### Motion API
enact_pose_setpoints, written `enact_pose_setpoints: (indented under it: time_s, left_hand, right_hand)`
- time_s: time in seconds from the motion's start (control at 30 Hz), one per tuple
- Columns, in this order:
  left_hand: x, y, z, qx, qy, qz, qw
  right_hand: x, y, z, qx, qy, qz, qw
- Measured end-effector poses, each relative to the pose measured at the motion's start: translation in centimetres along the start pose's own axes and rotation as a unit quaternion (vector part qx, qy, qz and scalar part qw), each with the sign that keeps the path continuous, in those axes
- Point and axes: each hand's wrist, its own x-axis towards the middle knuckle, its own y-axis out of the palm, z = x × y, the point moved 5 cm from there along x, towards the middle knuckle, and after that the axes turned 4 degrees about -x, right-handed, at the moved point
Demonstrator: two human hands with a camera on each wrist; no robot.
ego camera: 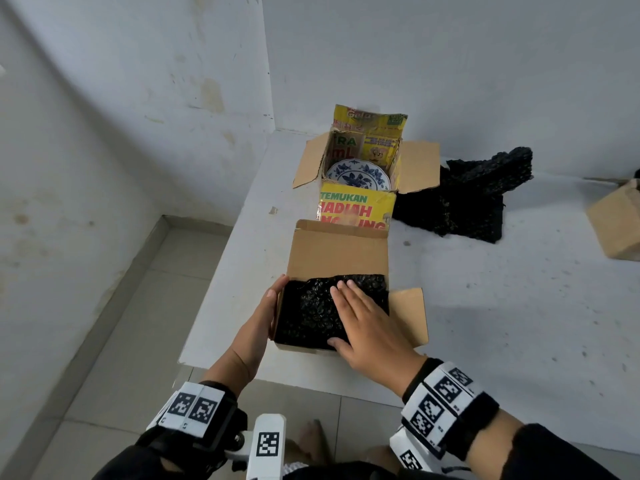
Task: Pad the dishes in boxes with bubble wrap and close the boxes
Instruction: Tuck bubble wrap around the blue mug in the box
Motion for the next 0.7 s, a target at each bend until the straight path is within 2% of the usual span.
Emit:
enact_pose_setpoints:
  time_s: [0.13, 0.23, 0.5, 0.7]
  left_hand:
    - [0.0, 0.6, -0.1, 0.017, 0.007, 0.013, 1.000]
    - [-0.1, 0.7, -0.4, 0.009, 0.009, -0.001, 1.000]
    - [-0.4, 0.9, -0.9, -0.004, 0.004, -0.011, 1.000]
    - [-0.7, 1.3, -1.4, -0.019, 0.005, -0.018, 1.000]
  right_hand:
    - [0.0, 0.2, 0.4, -0.003, 0.006, -0.024, 1.000]
    - [0.6, -0.5, 0.0, 0.052, 0.006, -0.014, 0.999]
    - [1.1, -0.6, -1.1, 0.192, 0.062, -0.008, 0.979]
    - [1.4, -0.1, -1.1, 0.148, 0.052, -0.001, 0.988]
